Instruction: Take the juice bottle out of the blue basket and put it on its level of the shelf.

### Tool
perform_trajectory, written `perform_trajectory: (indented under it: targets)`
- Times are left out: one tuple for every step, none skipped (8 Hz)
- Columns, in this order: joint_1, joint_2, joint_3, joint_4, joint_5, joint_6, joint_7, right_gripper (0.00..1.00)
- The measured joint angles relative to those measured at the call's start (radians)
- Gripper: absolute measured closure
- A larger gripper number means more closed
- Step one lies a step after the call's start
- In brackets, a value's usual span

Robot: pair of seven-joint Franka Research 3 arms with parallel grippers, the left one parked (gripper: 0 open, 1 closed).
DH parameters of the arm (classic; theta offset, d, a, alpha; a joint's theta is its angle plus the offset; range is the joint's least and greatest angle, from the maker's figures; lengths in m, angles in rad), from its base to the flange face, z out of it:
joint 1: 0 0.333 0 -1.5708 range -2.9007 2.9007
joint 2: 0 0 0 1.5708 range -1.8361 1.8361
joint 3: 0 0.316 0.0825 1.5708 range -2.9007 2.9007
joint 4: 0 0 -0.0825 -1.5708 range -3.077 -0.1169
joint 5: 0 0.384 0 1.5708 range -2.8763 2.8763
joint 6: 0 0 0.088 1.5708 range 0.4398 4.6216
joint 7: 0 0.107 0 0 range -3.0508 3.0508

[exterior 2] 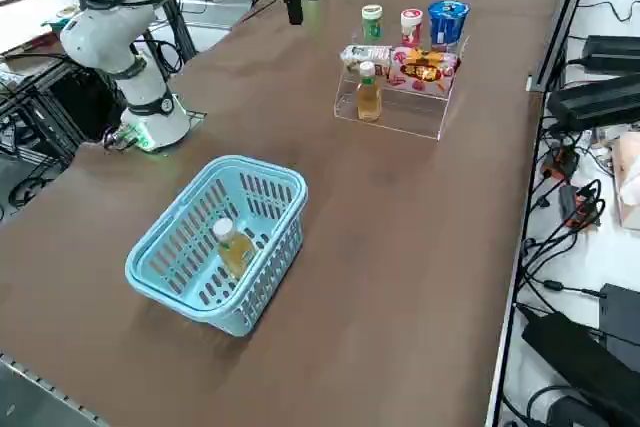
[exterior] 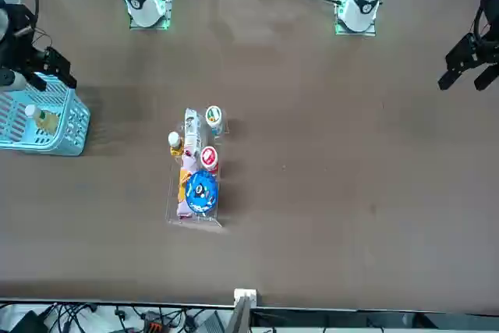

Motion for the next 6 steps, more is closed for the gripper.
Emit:
perform_trajectory:
  targets:
    - [0.0,0.0,0.0,0.005,0.0,0.0,0.002,0.0]
    - [-0.004,0.0,0.0,0.01,0.0,0.0,0.006,0.0]
    - [-0.013,-0.001,-0.003,0.013,0.0,0.0,0.011,0.0]
    - [-0.033,0.0,-0.007,0.013,0.0,0.0,0.011,0.0]
    - [-0.049,0.001,-0.012,0.013,0.0,0.0,0.011,0.0]
    - [-0.057,0.003,-0.015,0.013,0.0,0.0,0.011,0.0]
